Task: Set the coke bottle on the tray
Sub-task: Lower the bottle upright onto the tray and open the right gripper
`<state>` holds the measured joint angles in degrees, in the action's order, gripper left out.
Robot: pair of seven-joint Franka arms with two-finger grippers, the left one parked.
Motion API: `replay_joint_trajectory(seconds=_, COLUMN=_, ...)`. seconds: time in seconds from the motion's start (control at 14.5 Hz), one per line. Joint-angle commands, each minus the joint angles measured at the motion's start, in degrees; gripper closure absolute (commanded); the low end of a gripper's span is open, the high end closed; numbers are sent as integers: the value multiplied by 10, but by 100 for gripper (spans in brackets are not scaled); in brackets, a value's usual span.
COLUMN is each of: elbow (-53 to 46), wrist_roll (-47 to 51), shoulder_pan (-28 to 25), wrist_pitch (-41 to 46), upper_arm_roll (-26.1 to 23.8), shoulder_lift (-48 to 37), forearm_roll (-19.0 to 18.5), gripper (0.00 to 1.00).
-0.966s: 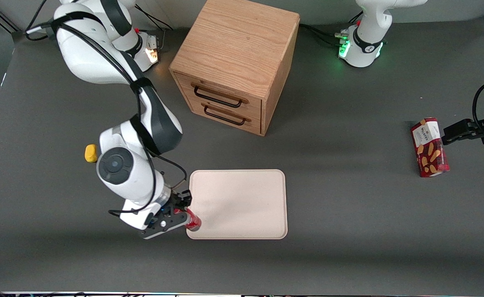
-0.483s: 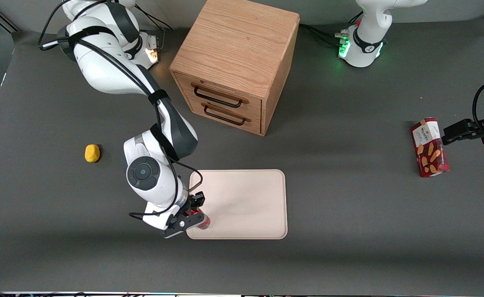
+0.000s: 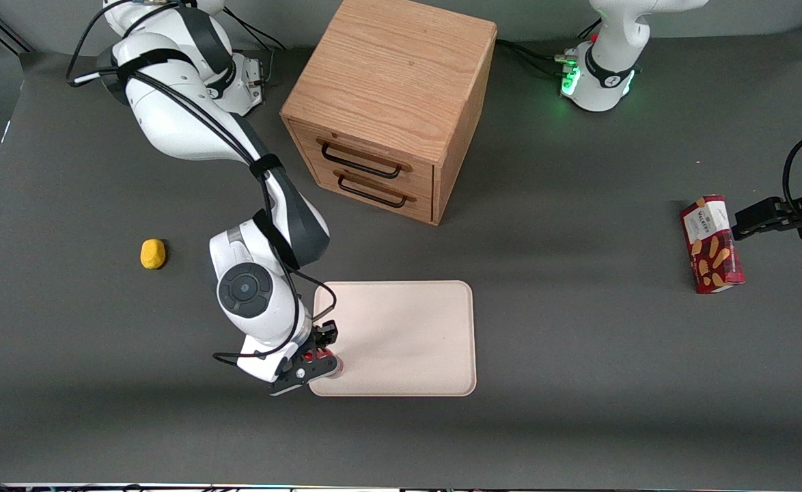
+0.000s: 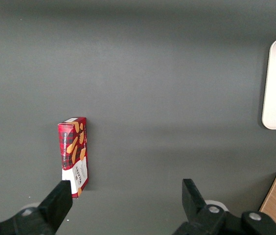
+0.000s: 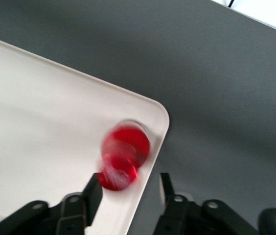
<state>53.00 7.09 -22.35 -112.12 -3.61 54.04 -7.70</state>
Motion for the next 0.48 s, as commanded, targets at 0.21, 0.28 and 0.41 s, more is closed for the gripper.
replay_joint_trajectory(seconds=0.21, elbow=4, wrist_roll=34, shoulder_pan=-1, wrist_pitch=-31, upper_arm_roll=-3, shoulder_lift=4, forearm_roll=-23, gripper=0)
replay_joint_trajectory(seconds=0.28, elbow=8, wrist_roll=34, shoulder_pan=0, wrist_pitch=-32, upper_arm_roll=-3, shoulder_lift=3, forearm_roll=-23, gripper=0)
replay_joint_trajectory(seconds=0.41, elbow=8, wrist_roll=35, shoulder_pan=1, wrist_pitch=-32, upper_arm_roll=-3, shoulder_lift=0, forearm_roll=-22, gripper=0)
